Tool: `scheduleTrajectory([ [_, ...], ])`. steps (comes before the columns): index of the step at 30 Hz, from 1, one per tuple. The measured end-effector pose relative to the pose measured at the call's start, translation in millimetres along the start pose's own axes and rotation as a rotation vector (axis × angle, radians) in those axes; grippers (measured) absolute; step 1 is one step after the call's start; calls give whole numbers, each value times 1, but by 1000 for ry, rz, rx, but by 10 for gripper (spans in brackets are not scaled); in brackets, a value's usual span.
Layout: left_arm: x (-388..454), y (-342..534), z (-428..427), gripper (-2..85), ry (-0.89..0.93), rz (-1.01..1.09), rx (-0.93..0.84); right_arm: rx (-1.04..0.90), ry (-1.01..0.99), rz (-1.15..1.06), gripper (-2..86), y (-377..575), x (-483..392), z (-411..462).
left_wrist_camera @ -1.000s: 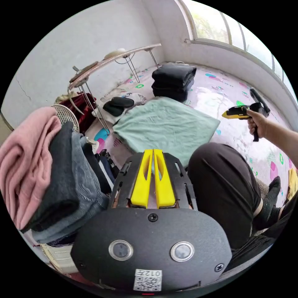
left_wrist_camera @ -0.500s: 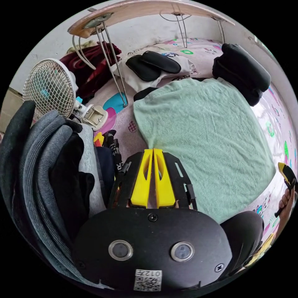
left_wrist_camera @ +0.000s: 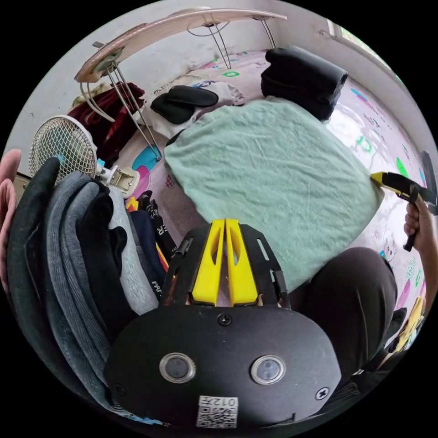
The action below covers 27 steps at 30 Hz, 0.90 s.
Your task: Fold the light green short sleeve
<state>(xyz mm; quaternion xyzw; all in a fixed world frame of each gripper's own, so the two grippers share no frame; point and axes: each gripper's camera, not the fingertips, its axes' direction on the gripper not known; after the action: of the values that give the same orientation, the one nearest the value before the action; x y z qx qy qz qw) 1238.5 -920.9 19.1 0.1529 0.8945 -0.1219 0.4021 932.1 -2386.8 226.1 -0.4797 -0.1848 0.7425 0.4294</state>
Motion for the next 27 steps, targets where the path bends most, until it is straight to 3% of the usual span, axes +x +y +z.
scheduleTrajectory([
  [2,3,6,12,7,-27,1,-47,-55,90,67,-8,2,2,38],
  [6,1,16,-2,7,-51,-41,13,73,118,92,-8,15,-15,57],
  [11,15,11,-29,7,-106,-21,130,105,79,-9,-8,18,-62,122],
  [17,-8,-1,14,8,2,-108,-62,11,153,93,-8,15,-78,211],
  [22,5,-10,-31,8,-21,-78,129,86,154,58,-8,17,-114,241],
  [27,54,-21,-104,8,197,70,472,144,271,-73,-8,15,-189,242],
])
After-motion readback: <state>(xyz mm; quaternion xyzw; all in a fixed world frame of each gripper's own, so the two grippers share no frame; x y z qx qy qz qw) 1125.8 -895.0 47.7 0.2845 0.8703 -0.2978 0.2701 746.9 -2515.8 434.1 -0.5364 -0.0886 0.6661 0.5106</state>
